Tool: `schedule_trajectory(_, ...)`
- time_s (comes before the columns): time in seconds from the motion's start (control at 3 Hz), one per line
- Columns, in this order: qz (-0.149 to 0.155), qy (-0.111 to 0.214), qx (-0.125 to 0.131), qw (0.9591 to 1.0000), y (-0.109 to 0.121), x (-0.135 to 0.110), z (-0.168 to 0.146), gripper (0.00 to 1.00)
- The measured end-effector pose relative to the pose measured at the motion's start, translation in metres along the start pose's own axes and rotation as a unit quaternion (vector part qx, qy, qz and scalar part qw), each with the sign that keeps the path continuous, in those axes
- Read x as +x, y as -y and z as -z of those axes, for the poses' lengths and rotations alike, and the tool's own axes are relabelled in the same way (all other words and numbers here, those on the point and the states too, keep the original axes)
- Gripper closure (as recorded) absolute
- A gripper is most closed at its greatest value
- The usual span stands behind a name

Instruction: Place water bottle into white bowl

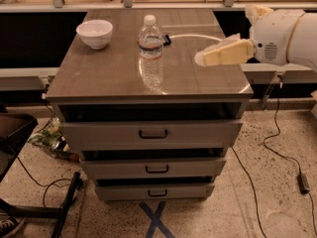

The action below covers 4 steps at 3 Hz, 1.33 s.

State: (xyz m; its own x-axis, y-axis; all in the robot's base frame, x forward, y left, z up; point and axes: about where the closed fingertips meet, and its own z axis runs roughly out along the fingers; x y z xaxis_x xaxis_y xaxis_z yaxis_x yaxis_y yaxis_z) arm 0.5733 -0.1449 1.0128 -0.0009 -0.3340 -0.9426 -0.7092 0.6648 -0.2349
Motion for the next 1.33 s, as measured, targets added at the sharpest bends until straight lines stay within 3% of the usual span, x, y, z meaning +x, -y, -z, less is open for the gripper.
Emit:
schedule_trajectory(0.33, 0.000, 0.000, 0.000, 1.0000, 0.000, 0.000, 0.000, 0.00)
schedule_trajectory(1.0, -0.044, 0.020, -0.081, 0.9956, -0.047, 0.046, -0.074, 0.00)
schedule_trajectory(1.33, -0.066, 0.045, -0.094, 0.9924, -0.055, 0.062, -0.100, 0.00)
